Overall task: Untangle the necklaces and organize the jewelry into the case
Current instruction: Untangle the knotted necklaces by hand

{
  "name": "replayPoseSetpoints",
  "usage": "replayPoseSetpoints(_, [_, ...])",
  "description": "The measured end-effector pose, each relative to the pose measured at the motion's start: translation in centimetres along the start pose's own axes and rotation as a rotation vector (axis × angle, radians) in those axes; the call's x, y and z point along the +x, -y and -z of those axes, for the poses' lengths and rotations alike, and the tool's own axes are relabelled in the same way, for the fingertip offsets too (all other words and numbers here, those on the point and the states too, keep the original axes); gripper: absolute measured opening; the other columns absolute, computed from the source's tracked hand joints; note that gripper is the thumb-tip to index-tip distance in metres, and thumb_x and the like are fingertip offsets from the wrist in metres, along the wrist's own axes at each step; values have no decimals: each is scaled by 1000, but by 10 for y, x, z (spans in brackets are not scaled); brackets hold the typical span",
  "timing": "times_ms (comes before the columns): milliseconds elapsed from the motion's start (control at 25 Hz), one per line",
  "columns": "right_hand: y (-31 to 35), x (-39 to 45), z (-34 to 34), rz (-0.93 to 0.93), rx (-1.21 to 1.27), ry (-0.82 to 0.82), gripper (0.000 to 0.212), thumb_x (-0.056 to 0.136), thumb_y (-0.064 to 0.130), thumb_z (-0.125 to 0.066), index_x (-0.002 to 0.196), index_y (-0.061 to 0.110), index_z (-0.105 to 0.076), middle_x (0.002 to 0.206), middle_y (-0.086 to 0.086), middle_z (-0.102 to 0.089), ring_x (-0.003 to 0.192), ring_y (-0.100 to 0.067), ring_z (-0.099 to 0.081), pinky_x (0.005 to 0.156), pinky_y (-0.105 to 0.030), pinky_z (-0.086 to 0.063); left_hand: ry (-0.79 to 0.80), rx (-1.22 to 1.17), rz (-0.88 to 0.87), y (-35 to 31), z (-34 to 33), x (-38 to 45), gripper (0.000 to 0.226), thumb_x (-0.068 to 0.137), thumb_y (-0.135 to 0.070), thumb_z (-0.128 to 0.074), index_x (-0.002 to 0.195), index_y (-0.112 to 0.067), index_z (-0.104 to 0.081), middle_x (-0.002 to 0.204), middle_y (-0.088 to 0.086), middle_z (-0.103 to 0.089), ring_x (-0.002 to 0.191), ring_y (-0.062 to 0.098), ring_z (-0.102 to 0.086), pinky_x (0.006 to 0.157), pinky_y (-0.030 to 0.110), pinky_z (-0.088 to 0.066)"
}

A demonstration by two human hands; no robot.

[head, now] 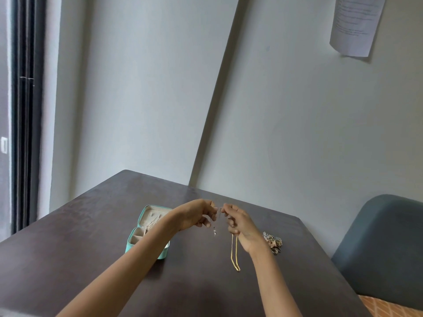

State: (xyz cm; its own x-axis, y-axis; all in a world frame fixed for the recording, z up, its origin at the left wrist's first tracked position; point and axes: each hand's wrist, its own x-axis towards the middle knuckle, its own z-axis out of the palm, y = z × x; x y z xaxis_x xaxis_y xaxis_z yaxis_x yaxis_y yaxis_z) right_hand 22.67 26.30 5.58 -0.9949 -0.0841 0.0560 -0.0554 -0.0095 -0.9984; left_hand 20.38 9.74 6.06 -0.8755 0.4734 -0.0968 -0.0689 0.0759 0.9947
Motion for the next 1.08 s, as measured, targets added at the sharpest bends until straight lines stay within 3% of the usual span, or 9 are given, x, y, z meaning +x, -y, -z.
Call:
replayPoseSetpoints(160, [-8, 0, -8, -79, 236, -34, 24, 94, 16, -51, 70, 12, -52, 66, 2, -45, 42, -3, -33, 34, -14, -20, -13, -56, -2, 5, -5, 0, 20, 93, -5, -40, 77, -14, -48, 78, 6, -58, 52, 15, -52, 53, 23, -29])
replayPoseSetpoints(280, [-9, 2, -11, -136, 319, -32, 26, 95, 16, -47, 70, 11, -47, 53, 4, -40, 38, -4, -32, 32, -15, -21, -53, -32, 4, 11, -8, 2, 20, 93, -5, -41, 77, -14, -49, 78, 6, -59, 50, 14, -51, 51, 23, -28])
replayPoseSetpoints(440, [-12, -1, -7, -85, 55, -45, 17, 95, 20, -53, 81, 10, -54, 49, 7, -31, 38, -3, -26, 34, -14, -20, -235, 24, -39, 19, -4, 4, 15, 88, -15, -62, 73, -15, -58, 65, 1, -58, 40, 10, -48, 47, 21, -25])
replayPoseSetpoints(560, [-10, -5, -5, -26, -170, -27, 12, 92, 18, -57, 87, 9, -61, 53, 6, -32, 43, -3, -26, 38, -14, -21, -255, 131, -71, 25, -4, 3, 16, 83, -24, -71, 74, -12, -64, 55, -2, -52, 36, 6, -44, 46, 21, -24])
replayPoseSetpoints(720, [-8, -6, -7, -19, -278, -9, 16, 90, 18, -57, 78, 12, -64, 54, 6, -35, 46, -4, -28, 40, -16, -23, -234, 86, -98, 33, -12, 3, 16, 83, -21, -71, 70, -14, -64, 50, -4, -43, 35, 6, -37, 42, 17, -26])
replayPoseSetpoints(800, [-10, -6, -6, -48, -277, -33, 13, 88, 17, -55, 78, 12, -62, 54, 6, -34, 46, -5, -27, 40, -17, -21, -217, 4, -93, 37, -12, 0, 11, 86, -24, -68, 79, -15, -69, 50, -6, -44, 38, 6, -36, 41, 15, -27])
replayPoseSetpoints(960, [-23, -9, -3, -56, -354, -34, 13, 87, 14, -52, 76, 13, -59, 54, 4, -35, 47, -6, -28, 41, -17, -21, -211, -90, -14, 46, -11, -4, 24, 88, -35, -63, 99, -15, -73, 55, -9, -49, 36, 6, -35, 43, 17, -23])
replayPoseSetpoints(1080, [-30, -11, -4, -40, -412, -25, 17, 88, 12, -52, 73, 12, -59, 54, 3, -37, 48, -7, -30, 43, -18, -21, -221, -54, 45, 52, -13, -3, 14, 86, -30, -67, 93, -20, -74, 55, -9, -49, 34, 5, -35, 42, 17, -22])
